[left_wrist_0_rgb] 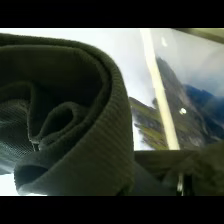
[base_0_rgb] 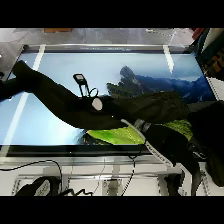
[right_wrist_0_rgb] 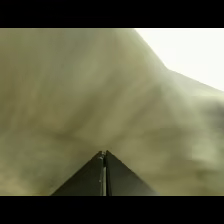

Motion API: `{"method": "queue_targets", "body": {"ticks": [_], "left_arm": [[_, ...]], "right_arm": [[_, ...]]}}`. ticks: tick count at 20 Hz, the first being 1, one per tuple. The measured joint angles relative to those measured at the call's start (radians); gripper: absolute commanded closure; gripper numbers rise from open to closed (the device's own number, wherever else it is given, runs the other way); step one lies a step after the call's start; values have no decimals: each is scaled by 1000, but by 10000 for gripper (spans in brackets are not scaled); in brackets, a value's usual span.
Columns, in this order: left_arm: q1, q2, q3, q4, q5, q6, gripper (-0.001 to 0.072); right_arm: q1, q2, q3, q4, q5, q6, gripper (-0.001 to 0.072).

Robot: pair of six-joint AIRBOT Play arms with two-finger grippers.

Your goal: Fold the clothes and pants, and hang the long-sleeved shirts on hangers.

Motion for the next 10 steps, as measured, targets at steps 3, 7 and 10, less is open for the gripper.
{"method": "queue_targets", "body": {"ticks": [3,7,10], "left_arm": [[-129,-63,0,-13,0,0,690],[-372,-193,0,-19,19,0,690],[-577,-328,0,-24,57,0,7]], "right_arm": [[-109,61,1,-59,200,-3,676],[-282,159,1,-154,422,-4,675],[-407,236,1,-185,503,-5,676]]}}
